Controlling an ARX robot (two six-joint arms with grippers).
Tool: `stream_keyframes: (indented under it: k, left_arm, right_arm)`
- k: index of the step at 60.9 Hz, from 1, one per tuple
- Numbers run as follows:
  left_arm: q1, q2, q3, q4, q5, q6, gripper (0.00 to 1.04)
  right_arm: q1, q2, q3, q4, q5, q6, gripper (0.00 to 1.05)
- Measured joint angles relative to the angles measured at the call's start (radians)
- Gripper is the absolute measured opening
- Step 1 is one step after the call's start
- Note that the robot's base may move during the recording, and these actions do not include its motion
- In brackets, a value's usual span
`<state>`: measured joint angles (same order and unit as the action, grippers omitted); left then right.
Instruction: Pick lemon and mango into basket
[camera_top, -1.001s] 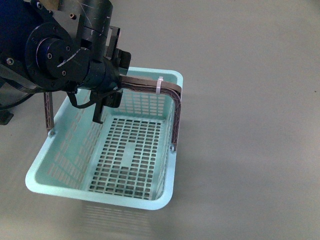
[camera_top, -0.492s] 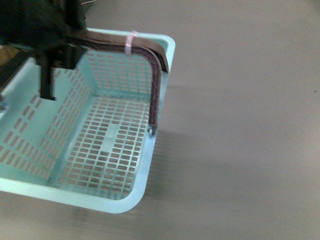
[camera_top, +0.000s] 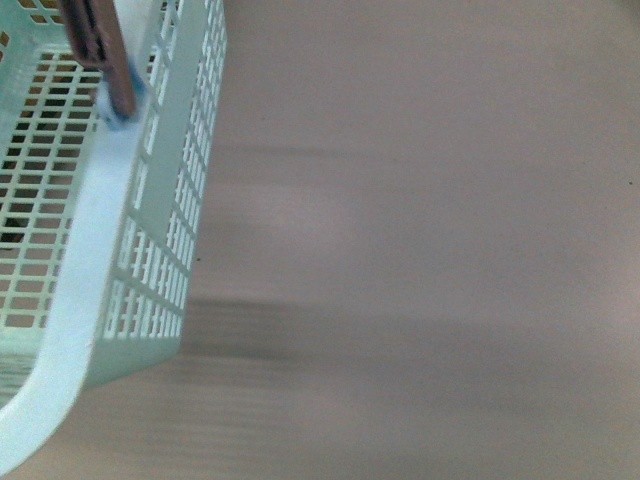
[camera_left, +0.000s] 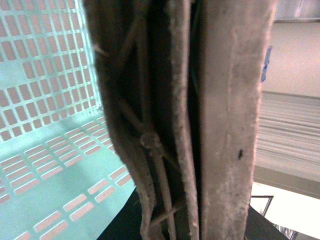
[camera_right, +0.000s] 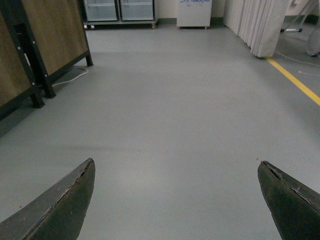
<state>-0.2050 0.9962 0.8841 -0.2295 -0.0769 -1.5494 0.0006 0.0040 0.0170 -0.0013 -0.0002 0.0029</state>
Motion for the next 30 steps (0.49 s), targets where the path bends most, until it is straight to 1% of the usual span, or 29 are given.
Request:
stream_keyframes:
  k: [5,13,30]
  left_arm:
    - [-0.008,-0.029,0.023,-0.057,-0.008,0.045,0.18]
    - [-0.007,-0.028,0.024,-0.061,-0.022,0.064,0.18]
    - [-0.008,-0.027,0.024,-0.063,-0.019,0.068,0.18]
  right_arm:
    - [0.000,0.000,0.000,0.000,0.000,0.000,0.96]
    - [0.000,0.000,0.000,0.000,0.000,0.000,0.96]
    - [0.000,0.000,0.000,0.000,0.002,0.000,0.96]
